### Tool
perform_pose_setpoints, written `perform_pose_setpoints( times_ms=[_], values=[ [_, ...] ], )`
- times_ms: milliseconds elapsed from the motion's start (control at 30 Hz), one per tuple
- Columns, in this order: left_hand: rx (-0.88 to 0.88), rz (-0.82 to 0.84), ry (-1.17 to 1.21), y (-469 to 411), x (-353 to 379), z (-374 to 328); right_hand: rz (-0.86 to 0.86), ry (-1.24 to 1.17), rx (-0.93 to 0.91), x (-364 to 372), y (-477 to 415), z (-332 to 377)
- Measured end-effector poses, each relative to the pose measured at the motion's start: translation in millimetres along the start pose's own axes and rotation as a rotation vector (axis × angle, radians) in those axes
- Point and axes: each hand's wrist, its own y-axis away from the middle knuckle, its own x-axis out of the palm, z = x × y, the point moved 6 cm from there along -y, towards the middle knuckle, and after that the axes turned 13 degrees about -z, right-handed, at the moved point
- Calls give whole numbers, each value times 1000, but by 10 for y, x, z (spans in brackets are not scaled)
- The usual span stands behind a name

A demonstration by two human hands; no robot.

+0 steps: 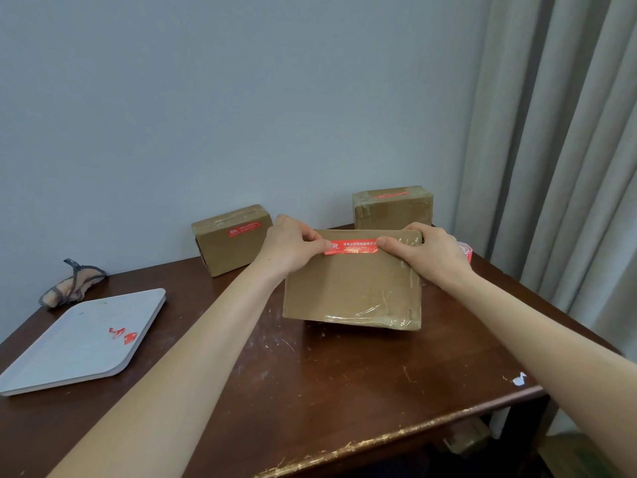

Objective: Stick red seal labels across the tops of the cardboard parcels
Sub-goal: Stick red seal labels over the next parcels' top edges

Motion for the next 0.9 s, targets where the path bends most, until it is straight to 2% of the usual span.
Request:
perform_pose_setpoints(
  times_ms=[267, 900],
  values=[
    [-63, 52, 72, 40, -29, -23, -7, -8, 1, 2, -3, -4],
    [-72, 67, 121, 83, -86, -27, 6, -29, 4, -11, 15, 13]
  ],
)
